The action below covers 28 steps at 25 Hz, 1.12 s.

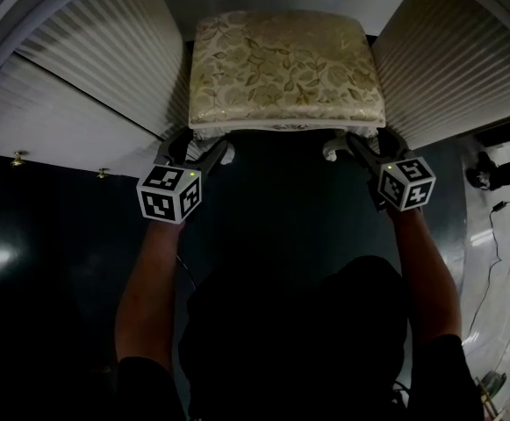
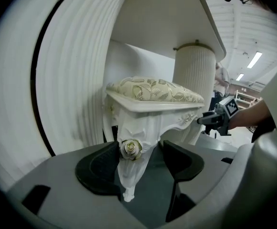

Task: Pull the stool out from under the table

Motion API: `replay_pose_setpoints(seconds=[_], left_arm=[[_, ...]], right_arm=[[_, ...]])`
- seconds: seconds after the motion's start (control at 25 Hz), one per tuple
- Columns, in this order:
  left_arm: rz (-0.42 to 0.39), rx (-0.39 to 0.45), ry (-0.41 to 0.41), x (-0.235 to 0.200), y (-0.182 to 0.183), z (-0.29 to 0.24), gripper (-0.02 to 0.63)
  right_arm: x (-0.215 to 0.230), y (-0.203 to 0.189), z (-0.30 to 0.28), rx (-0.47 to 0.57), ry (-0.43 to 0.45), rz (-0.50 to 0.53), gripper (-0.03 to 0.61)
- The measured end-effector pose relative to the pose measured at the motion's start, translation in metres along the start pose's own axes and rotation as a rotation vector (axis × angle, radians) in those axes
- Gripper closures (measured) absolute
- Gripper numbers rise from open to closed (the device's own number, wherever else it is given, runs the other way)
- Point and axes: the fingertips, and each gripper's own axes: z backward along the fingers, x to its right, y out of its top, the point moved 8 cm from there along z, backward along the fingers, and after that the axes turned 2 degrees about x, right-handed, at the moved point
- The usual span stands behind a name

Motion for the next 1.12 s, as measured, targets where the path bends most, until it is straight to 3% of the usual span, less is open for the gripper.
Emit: replay_pose_setpoints(seconds=[0.68,0.84,1.12], left_arm=[[0.014,0.023,-0.059,-0.008,-0.002,0.004,0.35],[0.024,0.021,-0.058,-0.008,-0.005,-0.005,0.281],[-0.009,-0.006,-0.109,-0.007,-0.006,-0.006,0.287]], right_arm=[[0.004,0.005,0.001,-0.017,0.013,-0.022,0.341],[0.007,0.003,0.0,-0.016,0.021,-0.042,0.334],[0.013,-0.002,-0.003,0.01,0.039,-0.091,0.324]])
